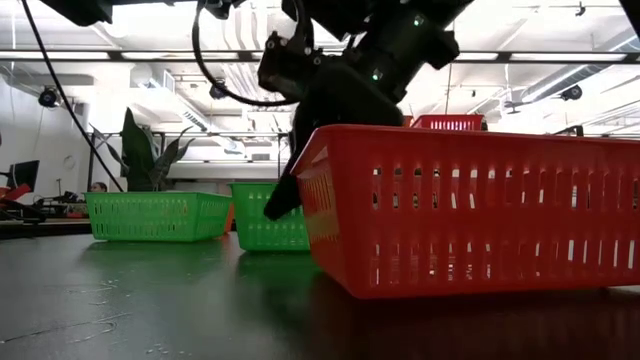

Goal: Stack baskets on shelf by color
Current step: Put the bottom right green bin on the shelf

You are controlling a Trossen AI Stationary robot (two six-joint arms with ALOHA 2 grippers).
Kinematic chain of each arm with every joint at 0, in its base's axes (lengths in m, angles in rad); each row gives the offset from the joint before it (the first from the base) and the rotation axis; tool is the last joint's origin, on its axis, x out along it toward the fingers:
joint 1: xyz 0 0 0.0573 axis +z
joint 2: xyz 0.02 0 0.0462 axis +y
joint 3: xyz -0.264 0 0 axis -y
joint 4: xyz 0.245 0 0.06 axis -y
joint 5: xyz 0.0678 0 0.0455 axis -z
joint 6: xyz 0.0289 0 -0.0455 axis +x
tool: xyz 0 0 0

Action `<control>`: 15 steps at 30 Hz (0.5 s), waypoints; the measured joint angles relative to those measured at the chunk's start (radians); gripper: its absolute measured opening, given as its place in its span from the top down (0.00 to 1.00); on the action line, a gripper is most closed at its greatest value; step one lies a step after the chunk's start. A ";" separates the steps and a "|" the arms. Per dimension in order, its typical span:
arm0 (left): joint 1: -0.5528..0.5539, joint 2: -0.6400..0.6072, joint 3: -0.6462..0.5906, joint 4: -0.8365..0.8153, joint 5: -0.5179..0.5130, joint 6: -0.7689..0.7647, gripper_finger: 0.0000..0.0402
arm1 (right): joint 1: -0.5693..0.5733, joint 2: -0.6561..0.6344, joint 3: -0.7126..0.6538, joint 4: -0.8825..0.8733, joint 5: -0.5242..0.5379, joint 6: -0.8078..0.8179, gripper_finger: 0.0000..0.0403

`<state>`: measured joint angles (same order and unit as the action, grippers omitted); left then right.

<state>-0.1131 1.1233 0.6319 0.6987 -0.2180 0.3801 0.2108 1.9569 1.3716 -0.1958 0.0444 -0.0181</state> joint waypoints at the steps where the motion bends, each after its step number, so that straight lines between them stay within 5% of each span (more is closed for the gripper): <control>1: 0.000 0.000 0.000 0.000 0.000 0.000 0.82 | 0.000 0.004 0.000 0.005 0.000 0.000 0.69; 10: 0.000 0.000 0.000 0.000 0.000 0.000 0.82 | 0.000 0.003 0.000 0.005 0.001 -0.008 0.95; 15: 0.000 0.000 0.000 0.000 0.000 0.000 0.82 | 0.000 0.001 0.000 0.005 0.004 -0.022 0.97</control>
<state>-0.1135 1.1233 0.6319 0.6987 -0.2180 0.3805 0.2108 1.9575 1.3716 -0.1913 0.0486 -0.0400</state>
